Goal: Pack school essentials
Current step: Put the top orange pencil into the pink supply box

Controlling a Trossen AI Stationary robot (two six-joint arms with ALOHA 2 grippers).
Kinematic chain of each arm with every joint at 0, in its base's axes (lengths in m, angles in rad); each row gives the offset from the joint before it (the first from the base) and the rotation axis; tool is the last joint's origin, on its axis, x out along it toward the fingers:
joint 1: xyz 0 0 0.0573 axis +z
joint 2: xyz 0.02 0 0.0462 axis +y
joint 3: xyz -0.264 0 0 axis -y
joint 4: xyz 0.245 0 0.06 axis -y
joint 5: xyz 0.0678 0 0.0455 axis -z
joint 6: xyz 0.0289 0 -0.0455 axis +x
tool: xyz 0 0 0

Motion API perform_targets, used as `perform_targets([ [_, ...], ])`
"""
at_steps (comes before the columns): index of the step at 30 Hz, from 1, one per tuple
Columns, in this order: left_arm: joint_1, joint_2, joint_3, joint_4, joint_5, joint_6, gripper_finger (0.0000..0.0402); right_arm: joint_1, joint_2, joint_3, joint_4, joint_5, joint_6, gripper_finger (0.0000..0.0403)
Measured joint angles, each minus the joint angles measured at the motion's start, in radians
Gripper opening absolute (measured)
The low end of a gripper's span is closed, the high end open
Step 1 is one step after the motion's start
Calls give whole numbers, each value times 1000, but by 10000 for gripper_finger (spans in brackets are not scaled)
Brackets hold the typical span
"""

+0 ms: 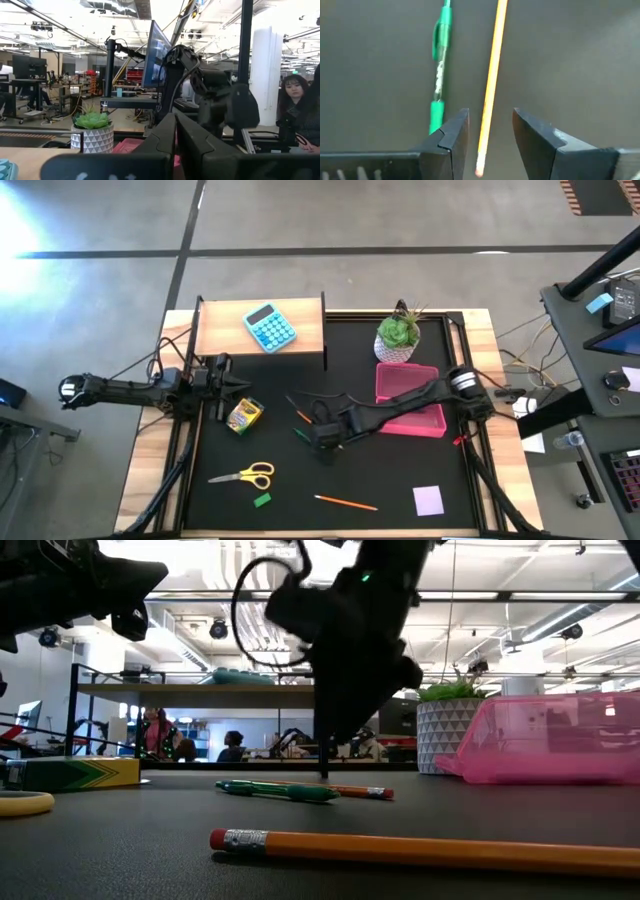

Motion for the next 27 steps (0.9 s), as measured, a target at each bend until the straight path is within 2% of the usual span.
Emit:
perform_targets([
  [6,0,0,0,0,0,0,0,-5,87,58,-8,-35,37,141],
  [11,0,0,0,0,0,0,0,-10,136,83,-25,-22,40,141],
  [17,0,0,0,0,0,0,0,-12,151,88,-25,-18,39,136],
  [21,0,0,0,0,0,0,0,-15,150,86,-24,-23,36,115],
  [27,0,0,0,0,0,0,0,-23,150,85,-28,-28,35,58],
])
